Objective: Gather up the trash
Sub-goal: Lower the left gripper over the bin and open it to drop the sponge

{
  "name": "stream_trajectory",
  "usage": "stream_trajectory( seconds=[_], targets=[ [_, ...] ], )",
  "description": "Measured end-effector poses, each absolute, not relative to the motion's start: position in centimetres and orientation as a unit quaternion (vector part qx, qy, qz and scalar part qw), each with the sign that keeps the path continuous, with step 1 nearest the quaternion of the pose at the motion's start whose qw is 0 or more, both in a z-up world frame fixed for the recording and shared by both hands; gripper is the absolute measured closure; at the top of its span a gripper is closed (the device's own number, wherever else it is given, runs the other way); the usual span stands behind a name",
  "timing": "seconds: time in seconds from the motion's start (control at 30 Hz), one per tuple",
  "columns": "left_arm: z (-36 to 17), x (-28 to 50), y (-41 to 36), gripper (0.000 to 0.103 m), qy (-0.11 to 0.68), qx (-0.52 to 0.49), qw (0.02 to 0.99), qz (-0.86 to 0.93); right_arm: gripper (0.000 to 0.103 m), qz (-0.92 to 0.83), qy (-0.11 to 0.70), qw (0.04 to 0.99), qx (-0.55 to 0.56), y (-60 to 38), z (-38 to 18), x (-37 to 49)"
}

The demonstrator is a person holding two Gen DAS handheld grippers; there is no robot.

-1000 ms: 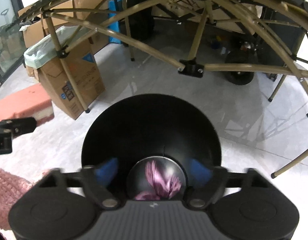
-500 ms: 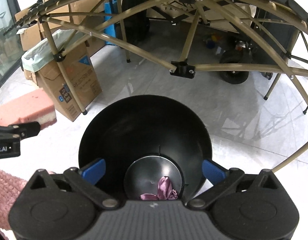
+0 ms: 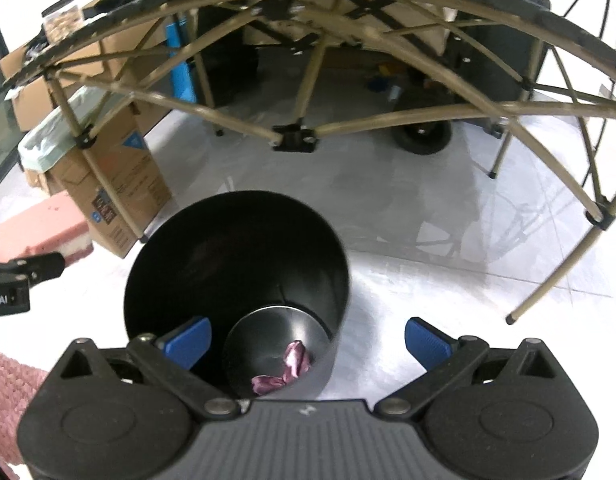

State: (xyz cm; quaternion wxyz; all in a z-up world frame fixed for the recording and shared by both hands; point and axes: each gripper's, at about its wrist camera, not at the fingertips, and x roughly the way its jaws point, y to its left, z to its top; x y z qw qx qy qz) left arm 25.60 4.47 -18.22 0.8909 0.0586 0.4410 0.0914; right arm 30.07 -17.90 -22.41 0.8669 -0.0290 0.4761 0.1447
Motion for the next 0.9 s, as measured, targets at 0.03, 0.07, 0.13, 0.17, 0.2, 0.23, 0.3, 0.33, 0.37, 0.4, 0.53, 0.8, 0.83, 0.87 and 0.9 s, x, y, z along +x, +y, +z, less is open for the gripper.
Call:
stream_trajectory(
  seconds=[0.03, 0.07, 0.13, 0.17, 0.2, 0.23, 0.3, 0.33, 0.37, 0.4, 0.53, 0.8, 0.83, 0.87, 0.9],
  targets=[
    [-18.2, 25.6, 4.1, 0.017, 0.441, 0.062, 0.891, 0.087, 0.000, 0.141, 0.475, 0.868, -0.026, -18.4, -22.3, 30.0],
    [-18.2, 25.6, 3.6, 0.017, 0.441, 0.067, 0.891, 0.082, 0.000, 0.138, 0.475, 0.869, -0.024, -18.8, -22.2, 29.9],
    [-18.4, 25.7, 2.9, 0.017, 0.442, 0.074, 0.891, 0.074, 0.000, 0.132, 0.473, 0.871, -0.019, -19.5, -22.0, 29.8],
    [-18.4, 25.8, 2.5, 0.017, 0.444, 0.077, 0.890, 0.069, 0.000, 0.129, 0.471, 0.872, -0.017, -19.8, -21.9, 29.7],
    [-18.5, 25.9, 2.2, 0.017, 0.446, 0.080, 0.889, 0.064, 0.000, 0.125, 0.470, 0.874, -0.014, -20.2, -21.7, 29.6],
    [-18.6, 26.1, 1.8, 0.017, 0.449, 0.081, 0.888, 0.060, 0.000, 0.121, 0.469, 0.875, -0.011, -20.6, -21.6, 29.6],
    [-18.7, 26.4, 1.1, 0.017, 0.451, 0.087, 0.887, 0.051, 0.000, 0.115, 0.466, 0.877, -0.003, -21.4, -21.4, 29.5],
    [-18.8, 26.5, 0.7, 0.017, 0.451, 0.092, 0.887, 0.049, 0.000, 0.112, 0.465, 0.878, 0.000, -21.8, -21.3, 29.5],
    [-18.9, 26.6, 0.4, 0.017, 0.451, 0.096, 0.886, 0.047, 0.000, 0.108, 0.465, 0.878, 0.003, -22.2, -21.3, 29.4],
    [-19.1, 26.8, 0.0, 0.017, 0.453, 0.099, 0.885, 0.044, 0.000, 0.106, 0.466, 0.879, 0.006, -22.6, -21.3, 29.4],
    [-19.6, 27.2, -1.2, 0.017, 0.458, 0.111, 0.882, 0.029, 0.000, 0.092, 0.469, 0.879, 0.012, -23.8, -21.5, 29.4],
    [-21.3, 29.0, -4.2, 0.017, 0.468, 0.140, 0.873, -0.010, 0.000, 0.066, 0.469, 0.881, 0.023, -25.5, -21.8, 29.6],
    [-21.4, 29.3, -4.5, 0.017, 0.468, 0.142, 0.872, -0.014, 0.000, 0.063, 0.468, 0.881, 0.023, -25.7, -21.8, 29.7],
    [-21.6, 29.6, -4.9, 0.017, 0.468, 0.145, 0.871, -0.018, 0.000, 0.060, 0.467, 0.882, 0.023, -26.0, -21.8, 29.7],
    [-21.8, 29.9, -5.2, 0.017, 0.468, 0.148, 0.871, -0.022, 0.000, 0.054, 0.467, 0.882, 0.023, -26.3, -21.8, 29.8]
  ],
)
